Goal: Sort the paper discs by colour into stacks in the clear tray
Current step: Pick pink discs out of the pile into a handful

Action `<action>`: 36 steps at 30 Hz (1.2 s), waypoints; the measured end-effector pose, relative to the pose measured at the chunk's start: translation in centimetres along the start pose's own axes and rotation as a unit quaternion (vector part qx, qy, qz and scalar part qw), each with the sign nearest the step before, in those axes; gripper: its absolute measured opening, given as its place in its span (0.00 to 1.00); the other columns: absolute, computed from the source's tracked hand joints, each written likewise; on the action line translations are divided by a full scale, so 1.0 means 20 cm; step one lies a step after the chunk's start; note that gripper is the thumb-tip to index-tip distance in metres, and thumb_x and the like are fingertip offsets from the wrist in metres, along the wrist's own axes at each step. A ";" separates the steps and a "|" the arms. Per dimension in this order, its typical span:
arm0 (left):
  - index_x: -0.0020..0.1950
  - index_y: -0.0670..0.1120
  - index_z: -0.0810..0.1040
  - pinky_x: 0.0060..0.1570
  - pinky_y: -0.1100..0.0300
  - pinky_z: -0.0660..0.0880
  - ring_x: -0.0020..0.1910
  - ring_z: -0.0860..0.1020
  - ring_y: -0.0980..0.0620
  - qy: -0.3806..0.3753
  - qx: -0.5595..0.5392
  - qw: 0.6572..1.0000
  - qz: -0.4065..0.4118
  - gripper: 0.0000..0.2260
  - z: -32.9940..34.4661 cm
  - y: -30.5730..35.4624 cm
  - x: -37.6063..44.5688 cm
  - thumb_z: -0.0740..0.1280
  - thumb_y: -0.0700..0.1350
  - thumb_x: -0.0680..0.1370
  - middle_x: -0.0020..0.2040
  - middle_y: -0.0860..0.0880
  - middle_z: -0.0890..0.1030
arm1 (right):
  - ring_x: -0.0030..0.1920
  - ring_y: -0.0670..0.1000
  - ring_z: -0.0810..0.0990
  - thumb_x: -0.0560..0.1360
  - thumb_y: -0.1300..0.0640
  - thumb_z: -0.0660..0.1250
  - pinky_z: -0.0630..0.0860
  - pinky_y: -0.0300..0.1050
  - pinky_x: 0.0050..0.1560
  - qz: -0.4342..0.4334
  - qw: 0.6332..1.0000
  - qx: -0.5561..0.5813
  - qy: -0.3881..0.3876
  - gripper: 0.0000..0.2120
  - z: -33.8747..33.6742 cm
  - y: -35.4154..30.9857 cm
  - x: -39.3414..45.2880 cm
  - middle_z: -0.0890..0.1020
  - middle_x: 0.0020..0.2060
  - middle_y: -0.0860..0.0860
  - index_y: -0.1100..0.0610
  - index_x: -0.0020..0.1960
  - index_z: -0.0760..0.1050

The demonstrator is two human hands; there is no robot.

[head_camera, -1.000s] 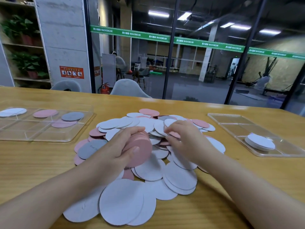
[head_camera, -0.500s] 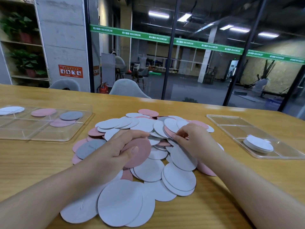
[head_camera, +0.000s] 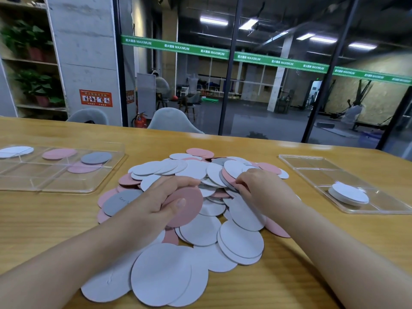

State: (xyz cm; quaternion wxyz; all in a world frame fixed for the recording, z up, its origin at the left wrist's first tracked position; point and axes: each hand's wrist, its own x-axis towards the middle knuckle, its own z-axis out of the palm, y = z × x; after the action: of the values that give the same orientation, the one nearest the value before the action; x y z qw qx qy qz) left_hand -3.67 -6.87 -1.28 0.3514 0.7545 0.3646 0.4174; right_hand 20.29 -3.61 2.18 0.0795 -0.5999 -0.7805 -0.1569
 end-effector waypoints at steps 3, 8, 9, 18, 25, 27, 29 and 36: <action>0.54 0.70 0.74 0.56 0.63 0.68 0.61 0.70 0.65 0.004 -0.019 1.000 -0.008 0.17 0.01 0.01 -0.01 0.61 0.50 0.72 0.59 0.65 0.74 | 0.49 0.52 0.77 0.81 0.54 0.54 0.73 0.43 0.46 0.004 1.000 -0.015 -0.013 0.14 0.01 0.00 0.01 0.80 0.50 0.52 0.56 0.54 0.77; 0.56 0.69 0.74 0.59 0.62 0.68 0.62 0.70 0.63 0.015 0.004 1.000 0.000 0.17 0.00 0.02 -0.01 0.61 0.49 0.72 0.59 0.64 0.75 | 0.43 0.52 0.72 0.79 0.62 0.54 0.66 0.42 0.39 0.025 0.997 -0.053 -0.042 0.08 0.00 -0.04 0.04 0.76 0.47 0.53 0.57 0.48 0.72; 0.56 0.68 0.74 0.59 0.62 0.68 0.63 0.70 0.63 0.017 0.008 1.000 0.003 0.17 0.00 0.03 -0.02 0.61 0.48 0.72 0.59 0.64 0.75 | 0.42 0.52 0.70 0.78 0.62 0.54 0.65 0.42 0.39 0.025 0.997 -0.059 -0.035 0.08 0.01 -0.04 0.04 0.75 0.46 0.53 0.57 0.49 0.72; 0.48 0.65 0.80 0.28 0.58 0.73 0.27 0.76 0.47 0.065 -0.112 0.990 -0.056 0.23 0.04 0.08 -0.03 0.58 0.36 0.81 0.60 0.61 0.74 | 0.45 0.50 0.73 0.78 0.62 0.56 0.71 0.41 0.41 -0.001 0.999 -0.031 0.026 0.10 -0.01 -0.01 0.00 0.77 0.49 0.51 0.55 0.54 0.74; 0.46 0.62 0.82 0.34 0.57 0.80 0.44 0.80 0.44 0.145 -0.183 0.968 -0.096 0.20 0.08 0.15 0.01 0.60 0.37 0.80 0.60 0.55 0.74 | 0.48 0.52 0.74 0.80 0.57 0.56 0.71 0.44 0.47 -0.030 0.988 0.103 0.112 0.11 -0.17 -0.05 -0.09 0.78 0.49 0.52 0.57 0.56 0.75; 0.48 0.60 0.81 0.35 0.56 0.81 0.46 0.80 0.45 0.172 -0.206 0.956 -0.118 0.19 0.09 0.18 0.03 0.59 0.37 0.80 0.60 0.54 0.73 | 0.46 0.49 0.73 0.80 0.58 0.56 0.69 0.39 0.45 -0.030 0.980 0.146 0.128 0.11 -0.19 -0.04 -0.12 0.78 0.48 0.50 0.58 0.56 0.76; 0.51 0.59 0.79 0.38 0.53 0.82 0.41 0.82 0.45 0.194 -0.226 0.942 -0.154 0.19 0.09 0.21 0.06 0.58 0.36 0.81 0.62 0.53 0.71 | 0.42 0.44 0.69 0.80 0.59 0.57 0.67 0.32 0.44 -0.033 0.977 0.174 0.118 0.10 -0.20 -0.02 -0.15 0.75 0.45 0.46 0.56 0.55 0.76; 0.50 0.58 0.78 0.40 0.50 0.82 0.48 0.78 0.54 0.177 -0.245 0.937 -0.177 0.16 0.23 0.29 0.12 0.56 0.39 0.80 0.56 0.57 0.73 | 0.39 0.34 0.73 0.78 0.61 0.60 0.66 0.27 0.40 0.023 0.953 0.291 0.084 0.08 -0.09 0.04 -0.21 0.75 0.38 0.36 0.51 0.47 0.76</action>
State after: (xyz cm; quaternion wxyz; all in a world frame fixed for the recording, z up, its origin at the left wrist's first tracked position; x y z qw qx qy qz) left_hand 2.94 -8.69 2.61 0.5234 0.4825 0.4354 0.5510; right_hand 22.05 -7.96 2.74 0.3194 -0.5531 -0.7689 0.0286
